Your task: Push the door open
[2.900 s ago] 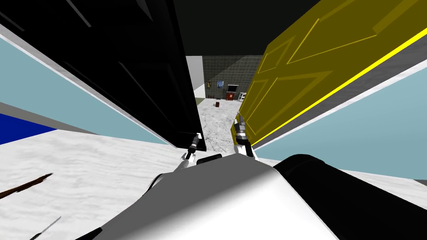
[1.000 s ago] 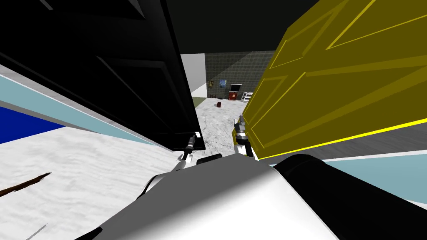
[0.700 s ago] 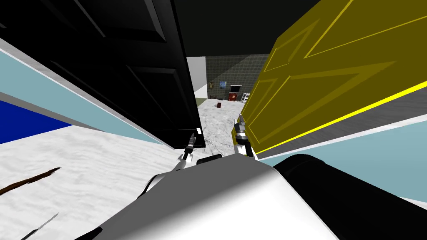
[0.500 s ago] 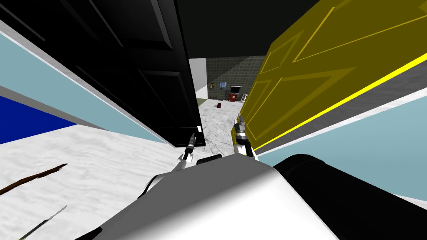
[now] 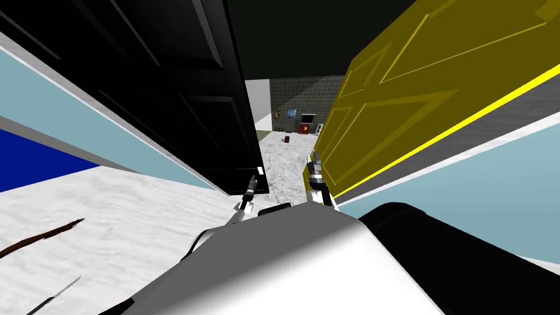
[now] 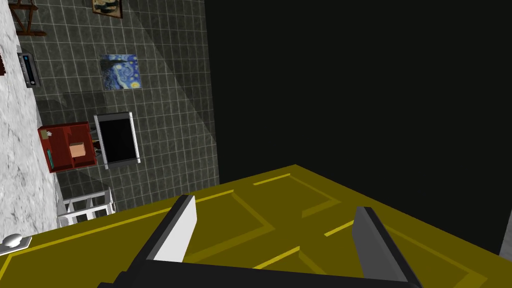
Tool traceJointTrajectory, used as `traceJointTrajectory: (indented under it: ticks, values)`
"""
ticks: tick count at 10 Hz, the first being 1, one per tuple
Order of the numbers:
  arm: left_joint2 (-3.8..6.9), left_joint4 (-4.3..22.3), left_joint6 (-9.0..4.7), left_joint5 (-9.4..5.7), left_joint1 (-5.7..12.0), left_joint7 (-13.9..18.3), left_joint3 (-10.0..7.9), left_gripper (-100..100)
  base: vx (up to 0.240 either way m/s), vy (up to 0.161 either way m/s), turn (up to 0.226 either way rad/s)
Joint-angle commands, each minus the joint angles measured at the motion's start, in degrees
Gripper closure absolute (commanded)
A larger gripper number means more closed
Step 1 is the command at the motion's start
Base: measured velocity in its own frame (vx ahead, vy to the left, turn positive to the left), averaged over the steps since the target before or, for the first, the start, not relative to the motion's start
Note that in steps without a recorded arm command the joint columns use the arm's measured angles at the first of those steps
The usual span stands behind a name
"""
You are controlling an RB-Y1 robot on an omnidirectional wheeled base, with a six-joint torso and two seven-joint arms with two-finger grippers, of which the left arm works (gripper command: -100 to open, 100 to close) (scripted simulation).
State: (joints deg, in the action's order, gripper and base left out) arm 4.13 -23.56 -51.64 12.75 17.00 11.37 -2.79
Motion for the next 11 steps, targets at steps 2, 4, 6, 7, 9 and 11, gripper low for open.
traceJointTrajectory:
  ticks: [2, 4, 6, 7, 9, 11]
  values:
    - [0.03, 0.4, -0.49, -0.28, 0.03, -0.5, -0.36, -100, 0.198, -0.038, -0.035]
    - [-0.16, 0.4, -0.74, -0.47, -0.12, -0.8, -0.6, -100, 0.202, -0.065, -0.026]
    - [-0.43, 0.4, -0.93, -0.62, -0.23, -1.1, -0.79, -100, 0.187, -0.05, -0.025]
    - [-0.61, 0.4, -1.02, -0.69, -0.29, -1.2, -0.88, -100, 0.183, -0.024, -0.018]
    - [-0.53, 0.3, -0.98, -0.63, -0.36, -1.1, -0.79, 100, 0.026, -0.006, 0.001]
    - [-0.53, 0.3, -0.98, -0.63, -0.36, -1.1, -0.79, 100, -0.019, 0.005, -0.008]
